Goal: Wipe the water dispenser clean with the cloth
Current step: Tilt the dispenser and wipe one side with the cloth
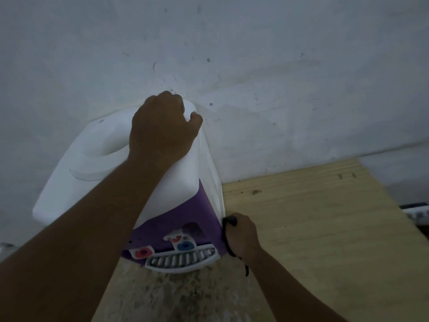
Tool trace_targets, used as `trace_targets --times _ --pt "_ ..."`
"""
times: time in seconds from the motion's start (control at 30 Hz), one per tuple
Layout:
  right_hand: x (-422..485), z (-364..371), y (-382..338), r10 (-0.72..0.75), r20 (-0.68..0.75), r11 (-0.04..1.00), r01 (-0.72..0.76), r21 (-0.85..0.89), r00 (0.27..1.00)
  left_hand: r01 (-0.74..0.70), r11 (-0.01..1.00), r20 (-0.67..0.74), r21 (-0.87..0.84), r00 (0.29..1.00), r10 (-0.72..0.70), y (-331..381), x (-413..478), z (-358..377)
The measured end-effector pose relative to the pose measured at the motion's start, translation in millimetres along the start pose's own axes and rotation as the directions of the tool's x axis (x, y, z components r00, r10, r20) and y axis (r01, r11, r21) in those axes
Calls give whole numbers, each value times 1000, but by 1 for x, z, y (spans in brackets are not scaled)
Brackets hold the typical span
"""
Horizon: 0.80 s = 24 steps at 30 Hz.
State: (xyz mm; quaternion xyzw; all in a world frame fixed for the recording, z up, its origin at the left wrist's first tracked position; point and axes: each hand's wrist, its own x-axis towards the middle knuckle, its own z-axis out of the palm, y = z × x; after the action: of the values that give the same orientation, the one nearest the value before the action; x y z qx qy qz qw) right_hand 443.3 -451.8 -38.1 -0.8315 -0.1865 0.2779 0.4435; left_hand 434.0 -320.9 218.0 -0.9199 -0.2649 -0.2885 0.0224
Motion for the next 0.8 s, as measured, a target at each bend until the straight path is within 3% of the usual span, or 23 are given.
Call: trace_targets --times 0.1,0.2,0.43,0.6,0.8 --pt "-13 -7 -18 -33 -72 981 46 190 997 -7 1000 -14 0 1000 7 -1 -1 1" --pt "-21 -15 -41 -146 -188 928 200 314 971 -10 1000 -20 -1 1000 10 -2 -1 2" --pt "-31 -14 -54 -340 -339 867 432 247 877 -12 1000 -21 1 1000 12 -4 0 3" --pt "-38 -22 -52 -375 -326 835 469 288 868 -20 1000 -27 17 999 20 -4 0 5" --pt "2 -39 -80 -274 -196 901 323 291 941 -24 1000 -34 20 999 25 -3 0 4"
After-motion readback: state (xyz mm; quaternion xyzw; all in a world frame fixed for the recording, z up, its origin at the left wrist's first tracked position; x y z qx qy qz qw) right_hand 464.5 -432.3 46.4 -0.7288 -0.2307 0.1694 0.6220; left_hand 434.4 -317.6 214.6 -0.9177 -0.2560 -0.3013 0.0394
